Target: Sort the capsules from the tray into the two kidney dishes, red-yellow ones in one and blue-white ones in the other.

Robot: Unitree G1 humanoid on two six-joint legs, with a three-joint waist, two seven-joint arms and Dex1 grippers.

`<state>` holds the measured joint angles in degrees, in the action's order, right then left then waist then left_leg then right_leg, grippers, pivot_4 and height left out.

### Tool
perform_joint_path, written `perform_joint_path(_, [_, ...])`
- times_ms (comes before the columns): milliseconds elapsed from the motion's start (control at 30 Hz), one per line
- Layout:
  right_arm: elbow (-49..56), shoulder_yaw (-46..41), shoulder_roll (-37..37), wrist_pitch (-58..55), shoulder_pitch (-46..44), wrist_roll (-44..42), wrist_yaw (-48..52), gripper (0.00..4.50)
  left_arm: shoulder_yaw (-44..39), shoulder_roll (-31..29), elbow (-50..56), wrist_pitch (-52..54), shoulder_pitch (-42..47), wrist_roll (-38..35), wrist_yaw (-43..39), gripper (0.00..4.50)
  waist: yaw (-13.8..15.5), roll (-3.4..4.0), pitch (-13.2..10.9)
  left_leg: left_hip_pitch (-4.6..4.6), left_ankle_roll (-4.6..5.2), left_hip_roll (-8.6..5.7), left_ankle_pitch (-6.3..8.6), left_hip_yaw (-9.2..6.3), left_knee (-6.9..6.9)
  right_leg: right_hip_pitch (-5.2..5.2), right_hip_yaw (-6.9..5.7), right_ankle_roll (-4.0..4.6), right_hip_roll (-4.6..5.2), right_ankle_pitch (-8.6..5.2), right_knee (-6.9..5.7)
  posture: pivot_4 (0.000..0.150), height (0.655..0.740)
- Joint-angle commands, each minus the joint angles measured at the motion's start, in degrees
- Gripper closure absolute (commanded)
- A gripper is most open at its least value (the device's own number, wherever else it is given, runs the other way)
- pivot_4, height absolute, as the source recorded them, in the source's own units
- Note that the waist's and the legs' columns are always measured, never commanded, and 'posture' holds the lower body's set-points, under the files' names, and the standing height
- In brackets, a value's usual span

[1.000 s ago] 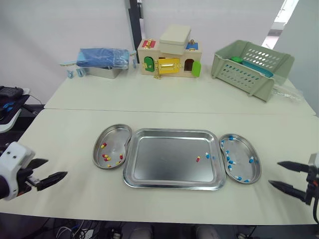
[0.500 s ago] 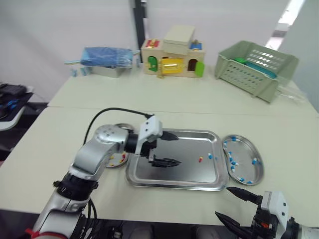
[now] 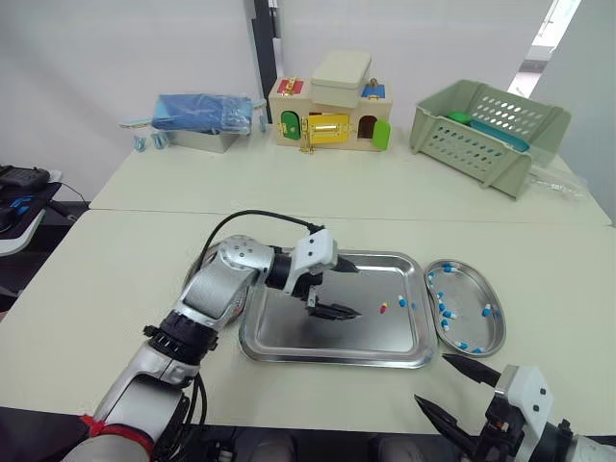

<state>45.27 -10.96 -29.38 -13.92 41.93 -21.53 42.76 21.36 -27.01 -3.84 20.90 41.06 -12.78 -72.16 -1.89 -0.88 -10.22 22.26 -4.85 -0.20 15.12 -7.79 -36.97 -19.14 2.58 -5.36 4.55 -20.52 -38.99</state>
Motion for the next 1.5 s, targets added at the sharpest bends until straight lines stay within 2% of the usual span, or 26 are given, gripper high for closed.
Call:
perform_joint_path(33, [1.9, 0.2, 0.3, 0.9, 1.1, -0.4, -0.8, 0.00, 1.7, 1.1, -1.0, -2.4, 1.8, 1.9, -0.6, 0.03, 0.0, 0.01, 0.0, 0.00, 0.00, 0.00, 0.00, 0.00, 0.01, 0.00, 0.00, 0.00, 0.00, 0.00, 0.00, 0.150, 0.7400])
perform_joint_path(633, [1.7, 3.3, 1.1, 2.9, 2.2, 1.7, -3.9, 0.00, 8.7, 10.1, -16.3, -11.7, 7.0, 13.1, 1.0, 0.03, 0.0, 0.00, 0.0, 0.01, 0.00, -0.01, 0.00, -0.01, -0.01, -0.01, -0.01, 0.00, 0.00, 0.00, 0.00, 0.150, 0.7400])
perform_joint_path(1100, [2.1, 5.1, 1.4, 3.5, 2.4, 2.7, -5.9, 0.00, 9.4, 15.0, -26.5, -14.7, 9.2, 17.3, 0.9, 0.03, 0.0, 0.00, 0.0, 0.03, 0.00, -0.02, 0.00, -0.01, -0.01, -0.01, -0.02, 0.00, 0.00, 0.00, 0.00, 0.150, 0.7400])
perform_joint_path(1200, [2.0, 5.4, 1.4, 3.9, 2.8, 3.0, -6.1, 0.00, 9.3, 15.3, -27.5, -15.0, 9.4, 17.7, 0.9, 0.58, 0.0, 0.00, 0.0, 0.03, 0.00, -0.02, 0.00, -0.02, -0.01, -0.01, -0.02, 0.00, 0.00, 0.00, 0.00, 0.150, 0.7400])
perform_joint_path(1500, [1.8, 5.8, 1.3, 4.2, 2.9, 3.1, -6.6, 0.00, 9.2, 15.3, -28.7, -15.5, 9.7, 18.8, 0.5, 3.55, 0.0, 0.00, 0.0, 0.02, 0.00, -0.02, 0.00, -0.02, -0.01, 0.00, -0.02, 0.00, 0.00, 0.00, -0.01, 0.150, 0.7400])
